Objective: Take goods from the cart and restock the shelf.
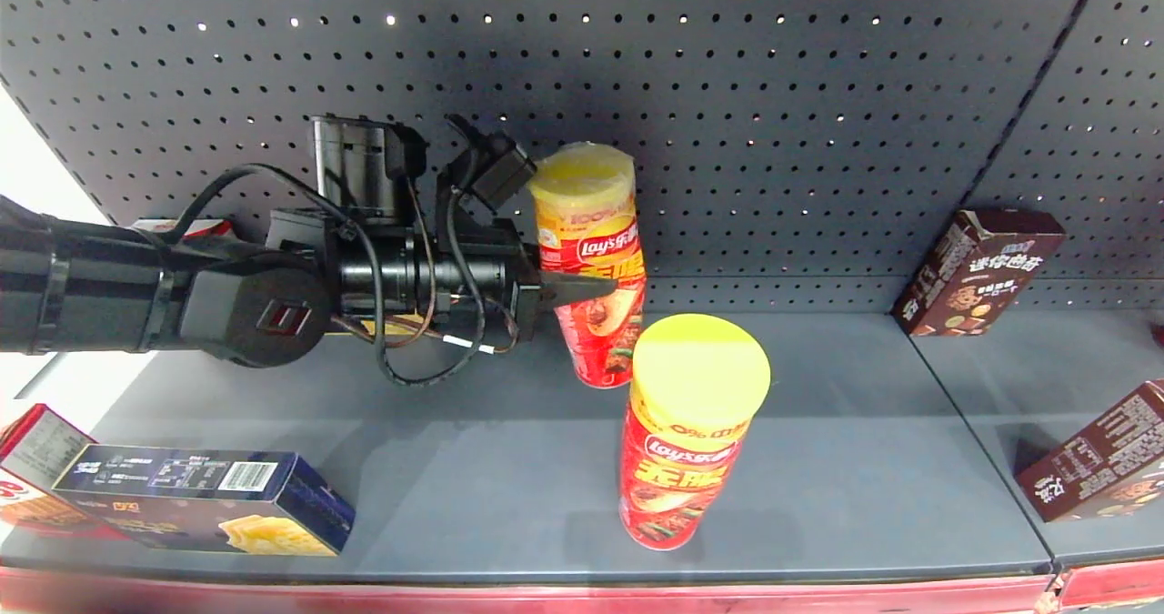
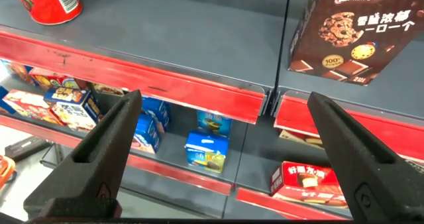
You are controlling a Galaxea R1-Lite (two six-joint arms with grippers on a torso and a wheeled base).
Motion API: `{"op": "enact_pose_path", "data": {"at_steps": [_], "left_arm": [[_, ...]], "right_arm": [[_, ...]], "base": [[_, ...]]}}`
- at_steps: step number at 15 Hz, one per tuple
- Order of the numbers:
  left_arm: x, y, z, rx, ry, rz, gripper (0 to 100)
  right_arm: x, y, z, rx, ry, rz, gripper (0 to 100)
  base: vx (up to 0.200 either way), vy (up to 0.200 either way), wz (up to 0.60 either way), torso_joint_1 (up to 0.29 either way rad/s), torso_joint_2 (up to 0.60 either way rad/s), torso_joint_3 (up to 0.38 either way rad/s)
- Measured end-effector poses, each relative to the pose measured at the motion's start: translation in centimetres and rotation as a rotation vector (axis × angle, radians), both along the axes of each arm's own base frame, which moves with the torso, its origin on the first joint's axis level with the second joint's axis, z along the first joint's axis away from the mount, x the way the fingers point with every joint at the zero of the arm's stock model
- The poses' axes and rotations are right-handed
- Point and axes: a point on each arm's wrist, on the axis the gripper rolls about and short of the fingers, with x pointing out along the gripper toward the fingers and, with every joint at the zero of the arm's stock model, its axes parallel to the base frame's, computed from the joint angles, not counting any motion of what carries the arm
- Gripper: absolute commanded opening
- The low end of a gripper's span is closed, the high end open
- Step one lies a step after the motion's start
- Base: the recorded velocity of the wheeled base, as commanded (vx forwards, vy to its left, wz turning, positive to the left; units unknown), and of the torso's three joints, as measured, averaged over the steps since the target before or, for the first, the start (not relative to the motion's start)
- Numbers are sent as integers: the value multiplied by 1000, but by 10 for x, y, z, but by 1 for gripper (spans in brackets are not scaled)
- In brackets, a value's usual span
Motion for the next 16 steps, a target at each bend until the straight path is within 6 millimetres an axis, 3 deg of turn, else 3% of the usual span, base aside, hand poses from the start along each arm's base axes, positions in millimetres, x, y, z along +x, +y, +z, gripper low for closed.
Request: {"op": "enact_pose_path", "data": {"at_steps": [4, 16], "left_arm": [[9, -6, 5, 30, -2, -14, 0], [24, -28, -19, 79, 12, -61, 0]], "right_arm": [[0, 0, 0, 1, 1, 0, 100], [0, 0, 0, -1, 1, 0, 100]], "base": [[0, 0, 0, 0, 0, 0], [0, 0, 0, 0, 0, 0]]}}
